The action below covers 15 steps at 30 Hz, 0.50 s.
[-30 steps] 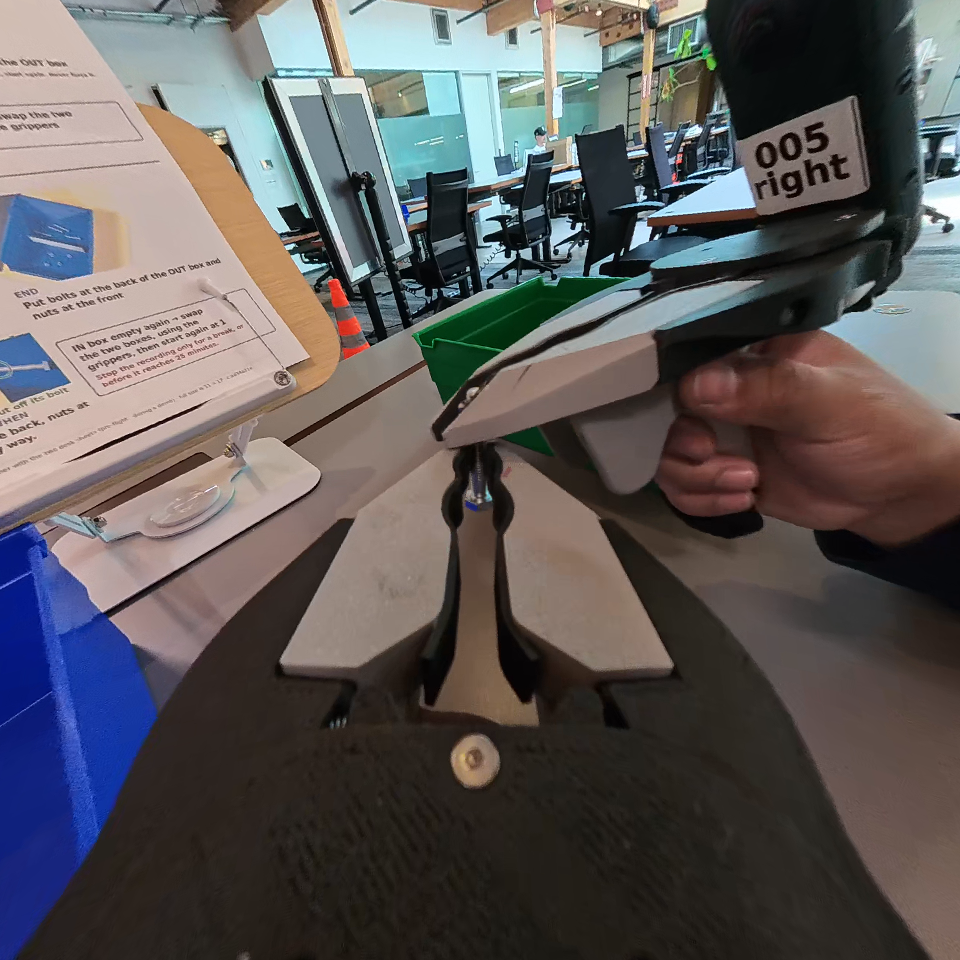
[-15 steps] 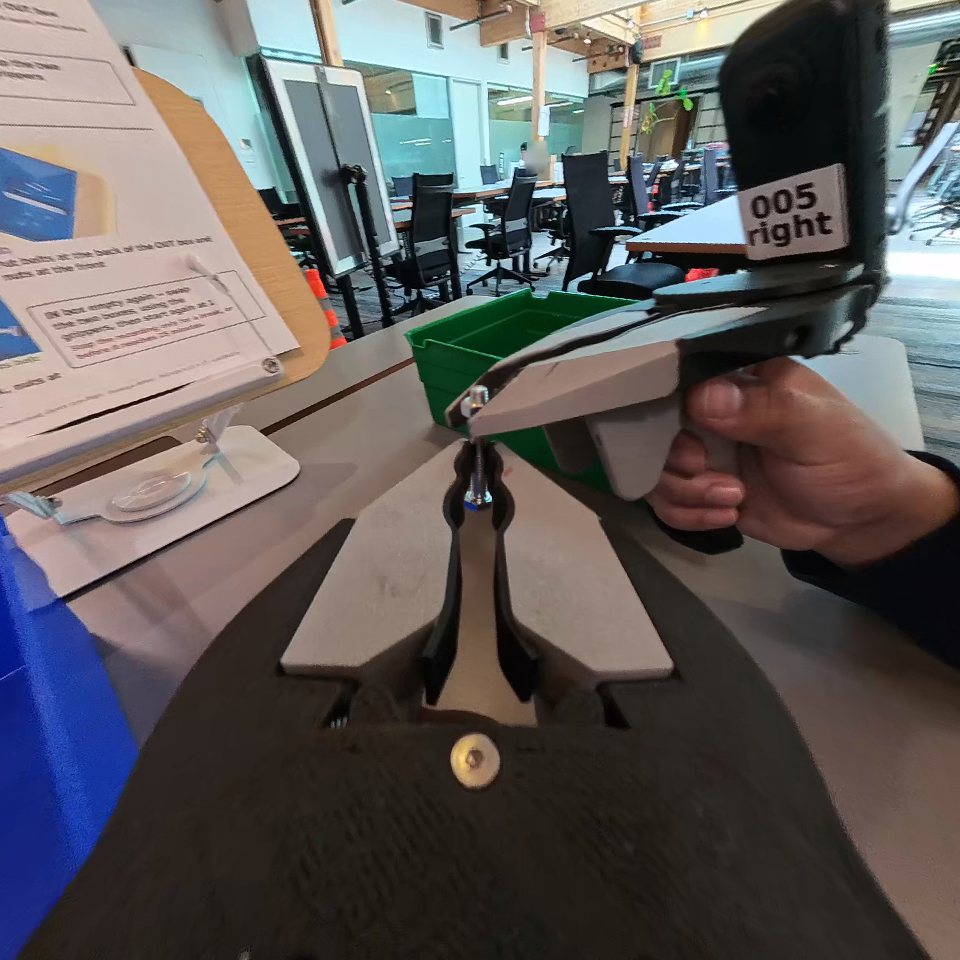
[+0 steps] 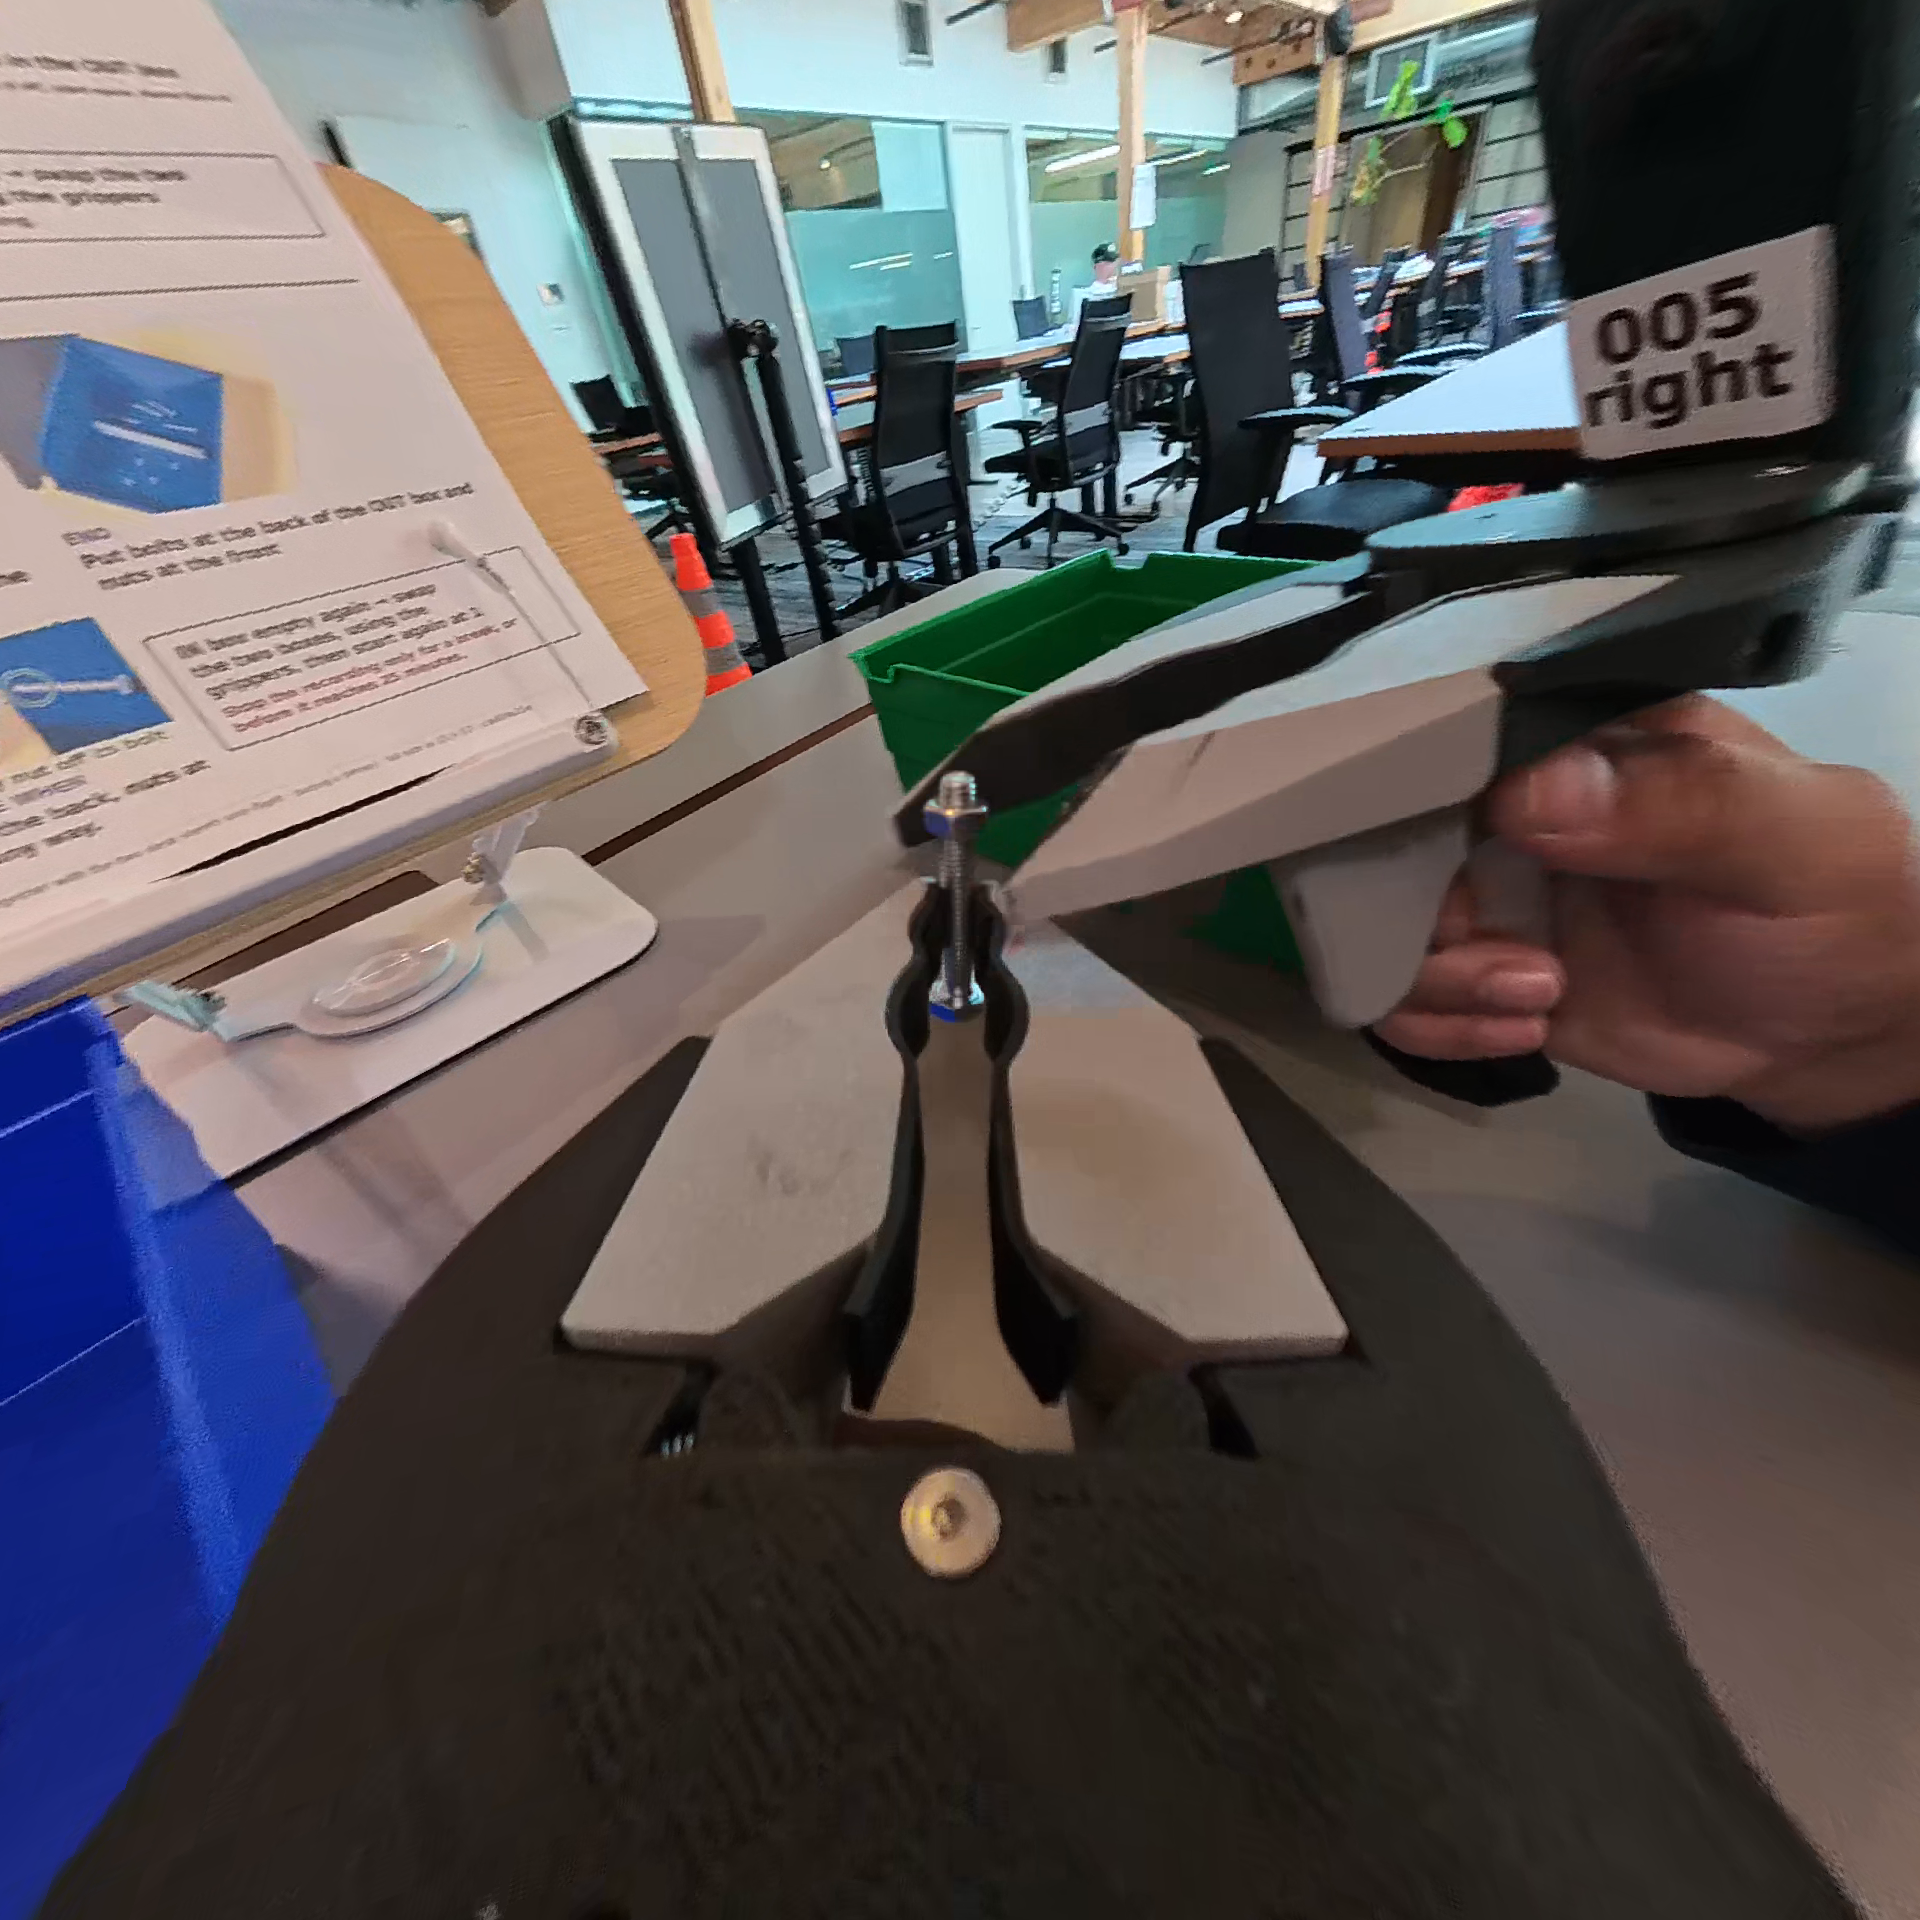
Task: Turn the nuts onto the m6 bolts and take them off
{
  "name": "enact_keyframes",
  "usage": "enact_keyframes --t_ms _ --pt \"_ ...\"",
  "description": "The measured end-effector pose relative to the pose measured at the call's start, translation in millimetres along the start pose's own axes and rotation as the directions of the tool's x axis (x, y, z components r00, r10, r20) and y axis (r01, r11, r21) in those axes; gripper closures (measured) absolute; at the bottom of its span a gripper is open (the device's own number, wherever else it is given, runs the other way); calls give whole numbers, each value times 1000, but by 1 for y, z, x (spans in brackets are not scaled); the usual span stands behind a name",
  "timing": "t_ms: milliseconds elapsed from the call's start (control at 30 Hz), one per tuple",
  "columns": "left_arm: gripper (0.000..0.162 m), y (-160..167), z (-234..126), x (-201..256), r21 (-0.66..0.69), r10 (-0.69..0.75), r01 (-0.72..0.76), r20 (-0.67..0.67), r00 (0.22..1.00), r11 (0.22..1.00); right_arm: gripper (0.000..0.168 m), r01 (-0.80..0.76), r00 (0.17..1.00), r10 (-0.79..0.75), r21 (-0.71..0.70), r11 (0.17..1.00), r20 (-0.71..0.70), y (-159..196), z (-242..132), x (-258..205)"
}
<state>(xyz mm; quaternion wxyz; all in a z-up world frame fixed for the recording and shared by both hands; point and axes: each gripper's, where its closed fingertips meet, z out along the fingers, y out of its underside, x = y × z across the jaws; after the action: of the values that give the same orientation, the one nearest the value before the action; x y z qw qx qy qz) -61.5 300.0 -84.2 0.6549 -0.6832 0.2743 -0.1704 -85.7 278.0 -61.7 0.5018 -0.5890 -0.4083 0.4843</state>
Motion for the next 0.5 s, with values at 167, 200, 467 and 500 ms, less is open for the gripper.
enact_keyframes --t_ms 167,200,467,500 --pt "160 -1 -2 -3 6 -16 16 -6 1000 1000 131 6 1000 -6 -6 1000 4 1 1 -2" --pt "160 -2 -1 2 10 -9 9 -27 1000 1000 131 9 1000 -8 -8 1000 18 2 2 -5" --pt "160 -3 -3 -2 14 8 -8 4 1000 1000 127 7 1000 -7 19 1000 -23 -4 -4 4" --pt "160 -4 -4 -3 19 4 -4 2 1000 1000 126 3 1000 -3 26 1000 -27 -6 -5 5"
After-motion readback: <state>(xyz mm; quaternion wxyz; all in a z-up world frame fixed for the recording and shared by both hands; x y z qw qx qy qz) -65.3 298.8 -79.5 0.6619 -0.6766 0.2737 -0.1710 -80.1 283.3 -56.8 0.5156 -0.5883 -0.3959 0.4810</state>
